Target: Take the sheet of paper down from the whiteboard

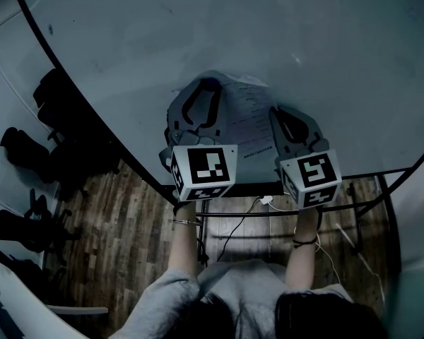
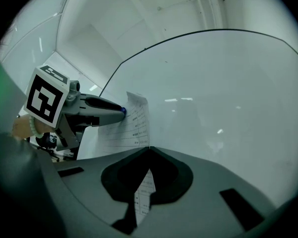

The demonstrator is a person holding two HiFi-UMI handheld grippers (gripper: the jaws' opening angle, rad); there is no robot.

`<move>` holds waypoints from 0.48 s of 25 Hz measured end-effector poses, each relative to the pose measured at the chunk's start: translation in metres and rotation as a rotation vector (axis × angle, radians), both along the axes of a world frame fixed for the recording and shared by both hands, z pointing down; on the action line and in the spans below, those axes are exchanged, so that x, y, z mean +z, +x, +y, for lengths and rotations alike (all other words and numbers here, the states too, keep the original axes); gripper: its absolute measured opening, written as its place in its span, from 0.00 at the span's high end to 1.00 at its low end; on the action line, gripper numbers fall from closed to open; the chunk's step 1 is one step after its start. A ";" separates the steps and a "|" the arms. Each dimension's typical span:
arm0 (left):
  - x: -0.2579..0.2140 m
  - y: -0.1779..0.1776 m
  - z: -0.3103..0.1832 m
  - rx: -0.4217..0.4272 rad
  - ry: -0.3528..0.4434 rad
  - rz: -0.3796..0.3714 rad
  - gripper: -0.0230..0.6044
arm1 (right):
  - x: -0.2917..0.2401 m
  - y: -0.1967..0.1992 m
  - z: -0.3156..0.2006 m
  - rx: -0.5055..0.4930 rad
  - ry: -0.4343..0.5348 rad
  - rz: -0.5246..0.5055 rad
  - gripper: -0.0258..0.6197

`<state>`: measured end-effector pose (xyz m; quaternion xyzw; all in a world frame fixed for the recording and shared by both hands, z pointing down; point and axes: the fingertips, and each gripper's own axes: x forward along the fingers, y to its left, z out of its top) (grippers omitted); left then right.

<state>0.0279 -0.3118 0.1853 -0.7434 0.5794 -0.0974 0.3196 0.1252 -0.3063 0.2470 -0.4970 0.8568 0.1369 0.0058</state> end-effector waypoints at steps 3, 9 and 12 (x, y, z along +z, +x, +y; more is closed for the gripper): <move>-0.001 -0.003 -0.001 0.006 0.000 0.023 0.78 | 0.001 -0.004 -0.001 -0.014 -0.011 -0.001 0.96; -0.003 -0.002 -0.003 0.014 -0.002 0.034 0.78 | 0.007 -0.005 -0.004 -0.019 -0.047 -0.008 0.96; -0.002 0.000 -0.001 0.018 -0.004 0.037 0.78 | 0.013 -0.005 -0.004 -0.032 -0.072 -0.019 0.96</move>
